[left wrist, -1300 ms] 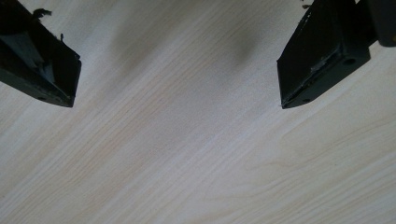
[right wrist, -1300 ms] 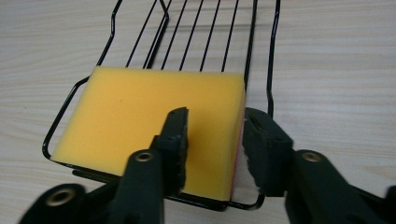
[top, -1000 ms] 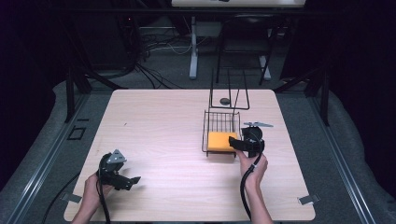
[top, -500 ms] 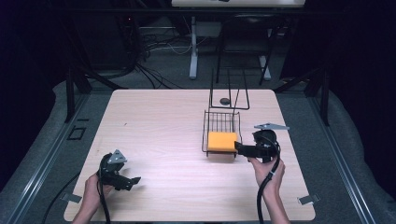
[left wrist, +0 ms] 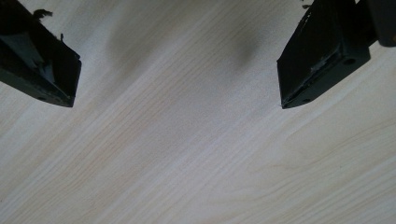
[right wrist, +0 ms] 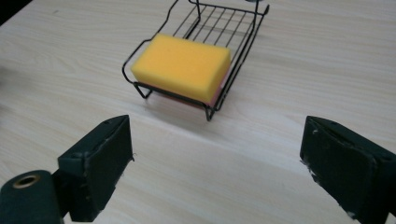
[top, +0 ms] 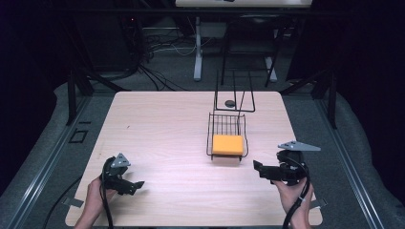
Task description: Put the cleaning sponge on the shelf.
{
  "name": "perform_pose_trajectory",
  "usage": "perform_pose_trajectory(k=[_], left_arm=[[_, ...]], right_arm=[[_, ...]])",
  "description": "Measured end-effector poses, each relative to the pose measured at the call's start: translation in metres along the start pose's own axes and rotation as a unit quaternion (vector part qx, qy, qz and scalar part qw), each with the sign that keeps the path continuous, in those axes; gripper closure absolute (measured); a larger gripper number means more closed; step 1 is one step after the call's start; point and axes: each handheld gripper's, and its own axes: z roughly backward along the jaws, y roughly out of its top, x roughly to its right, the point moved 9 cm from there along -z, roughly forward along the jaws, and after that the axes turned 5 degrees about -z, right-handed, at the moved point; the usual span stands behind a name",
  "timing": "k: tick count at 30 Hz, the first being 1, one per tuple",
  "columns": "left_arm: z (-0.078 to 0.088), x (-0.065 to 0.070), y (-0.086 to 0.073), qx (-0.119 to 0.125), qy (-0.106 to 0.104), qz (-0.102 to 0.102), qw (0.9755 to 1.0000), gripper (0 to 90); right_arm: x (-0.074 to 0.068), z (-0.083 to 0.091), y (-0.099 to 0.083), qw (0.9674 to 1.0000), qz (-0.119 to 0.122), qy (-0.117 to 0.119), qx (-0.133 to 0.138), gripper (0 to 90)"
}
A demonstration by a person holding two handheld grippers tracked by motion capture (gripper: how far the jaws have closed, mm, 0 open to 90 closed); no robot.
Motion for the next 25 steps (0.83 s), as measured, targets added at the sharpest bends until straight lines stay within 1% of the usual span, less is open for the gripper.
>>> perform_pose_trajectory(k=[1,2,3,4,5,6,7,8,9,10,12,13,14,15,16,17,18,19,20,22,25], left_arm=[[0.0,0.0,0.0,0.0,0.0,-0.001,1.0,0.0],[0.0,0.0,0.0,0.0,0.001,-0.002,1.0,0.0],[0.001,0.0,0.0,0.0,0.001,-0.003,1.0,0.0],[0.001,0.0,0.0,0.0,0.001,-0.003,1.0,0.0],[0.001,0.0,0.0,0.0,0.001,-0.003,1.0,0.0],[0.001,0.0,0.0,0.0,0.001,-0.003,1.0,0.0],[0.001,0.0,0.0,-0.001,0.0,-0.003,1.0,0.0],[0.001,0.0,0.0,-0.002,0.0,-0.003,1.0,0.0],[0.0,0.001,0.0,0.0,0.002,-0.003,1.0,0.0],[0.0,0.001,0.001,0.0,0.001,-0.003,1.0,0.0],[0.0,0.001,0.001,0.0,0.001,-0.003,1.0,0.0],[0.0,0.001,0.0,0.0,0.0,-0.003,1.0,0.0],[-0.001,0.001,0.0,0.001,-0.001,-0.002,1.0,0.0],[-0.001,0.001,0.0,0.001,-0.001,-0.002,1.0,0.0],[-0.001,0.001,0.0,0.001,-0.001,-0.002,1.0,0.0],[-0.001,0.001,0.0,0.002,-0.002,0.0,1.0,0.0],[-0.001,0.001,0.0,0.001,-0.003,-0.001,1.0,0.0],[-0.001,0.001,0.0,0.001,-0.003,-0.001,1.0,0.0],[-0.001,0.001,0.0,0.0,-0.003,-0.001,1.0,0.0],[-0.002,0.001,0.0,-0.001,-0.004,-0.002,1.0,0.0],[-0.002,0.001,0.0,-0.003,-0.005,-0.002,1.0,0.0]], right_arm=[[0.002,0.002,-0.004,1.0,-0.002,0.0,0.001,7.2],[0.008,0.006,-0.012,1.0,-0.006,-0.007,-0.003,5.9],[0.011,0.008,-0.016,0.9999,-0.006,-0.008,-0.004,6.3],[0.014,0.009,-0.022,0.9999,-0.007,-0.011,-0.006,5.6],[0.017,0.01,-0.028,0.9997,-0.005,-0.018,-0.014,4.4],[0.017,0.01,-0.028,0.9997,-0.005,-0.018,-0.014,4.4],[0.021,0.011,-0.033,0.9996,-0.004,-0.021,-0.018,4.0],[0.024,0.011,-0.039,0.9995,-0.009,-0.021,-0.021,3.7],[0.03,0.01,-0.05,0.9992,-0.017,-0.024,-0.026,2.4],[0.033,0.01,-0.056,0.999,-0.02,-0.028,-0.028,2.3],[0.039,0.007,-0.067,0.9987,-0.028,-0.026,-0.033,1.8],[0.042,0.006,-0.072,0.9985,-0.031,-0.029,-0.035,1.9],[0.046,0.004,-0.078,0.9982,-0.032,-0.035,-0.037,1.9],[0.046,0.004,-0.078,0.9982,-0.032,-0.035,-0.037,1.9],[0.052,0.001,-0.088,0.997,-0.023,-0.047,-0.056,1.7],[0.053,-0.003,-0.091,0.9972,-0.024,-0.047,-0.054,1.3],[0.056,-0.003,-0.095,0.9963,-0.021,-0.052,-0.065,1.3],[0.056,-0.003,-0.095,0.9963,-0.021,-0.052,-0.065,1.3],[0.056,-0.005,-0.097,0.9966,-0.032,-0.045,-0.061,1.2],[0.06,-0.007,-0.102,0.9959,-0.027,-0.052,-0.07,0.9],[0.061,-0.008,-0.103,0.9958,-0.03,-0.051,-0.07,1.0]])
